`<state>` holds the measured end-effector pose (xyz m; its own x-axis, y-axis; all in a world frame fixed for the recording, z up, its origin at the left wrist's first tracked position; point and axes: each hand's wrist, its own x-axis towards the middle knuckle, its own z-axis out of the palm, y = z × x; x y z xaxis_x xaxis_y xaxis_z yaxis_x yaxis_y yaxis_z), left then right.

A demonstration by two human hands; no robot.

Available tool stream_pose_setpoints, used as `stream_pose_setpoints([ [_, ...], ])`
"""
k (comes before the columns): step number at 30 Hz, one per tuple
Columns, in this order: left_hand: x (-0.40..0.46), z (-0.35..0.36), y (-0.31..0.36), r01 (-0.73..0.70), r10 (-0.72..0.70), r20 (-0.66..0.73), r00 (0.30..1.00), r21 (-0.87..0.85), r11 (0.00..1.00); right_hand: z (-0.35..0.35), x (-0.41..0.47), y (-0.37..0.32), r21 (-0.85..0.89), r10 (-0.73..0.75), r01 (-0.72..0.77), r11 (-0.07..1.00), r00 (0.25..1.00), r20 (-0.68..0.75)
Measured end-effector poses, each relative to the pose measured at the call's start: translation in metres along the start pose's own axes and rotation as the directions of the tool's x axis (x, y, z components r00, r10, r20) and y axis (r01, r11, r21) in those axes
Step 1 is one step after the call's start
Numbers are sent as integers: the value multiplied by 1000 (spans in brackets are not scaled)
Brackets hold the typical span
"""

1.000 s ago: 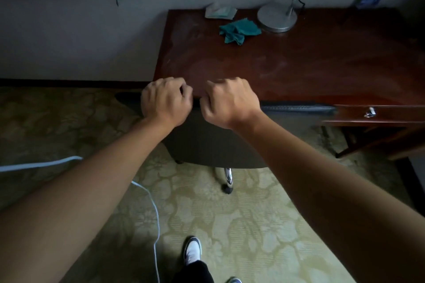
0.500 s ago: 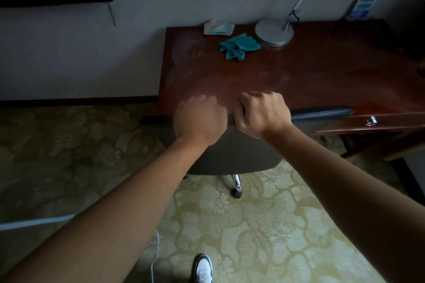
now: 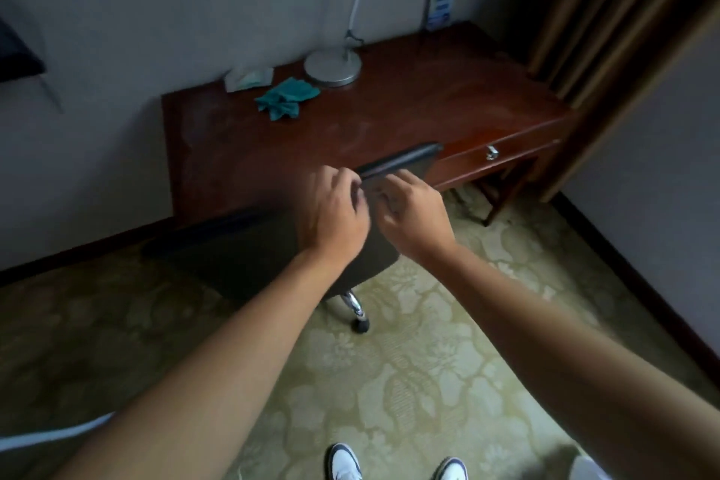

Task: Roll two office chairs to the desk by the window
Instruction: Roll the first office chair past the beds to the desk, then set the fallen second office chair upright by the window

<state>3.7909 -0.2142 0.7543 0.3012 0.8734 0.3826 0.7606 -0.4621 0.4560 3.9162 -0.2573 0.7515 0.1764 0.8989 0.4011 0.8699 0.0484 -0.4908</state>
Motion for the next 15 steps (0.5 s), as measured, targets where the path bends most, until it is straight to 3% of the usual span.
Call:
stream_pose_setpoints([
  [3, -15, 26, 77, -99, 133, 204, 970, -170, 980, -53, -27, 52, -54, 187, -191, 980, 980, -70],
  [8, -27, 77, 193, -246, 370, 424, 826, -320, 915, -159, -94, 158, -115, 417, -434, 894, 897, -146],
  [15, -63, 166, 415, -375, 561, 524, 640, -425, 824, -330, -219, 314, -23, 704, -754, 656, 623, -341],
])
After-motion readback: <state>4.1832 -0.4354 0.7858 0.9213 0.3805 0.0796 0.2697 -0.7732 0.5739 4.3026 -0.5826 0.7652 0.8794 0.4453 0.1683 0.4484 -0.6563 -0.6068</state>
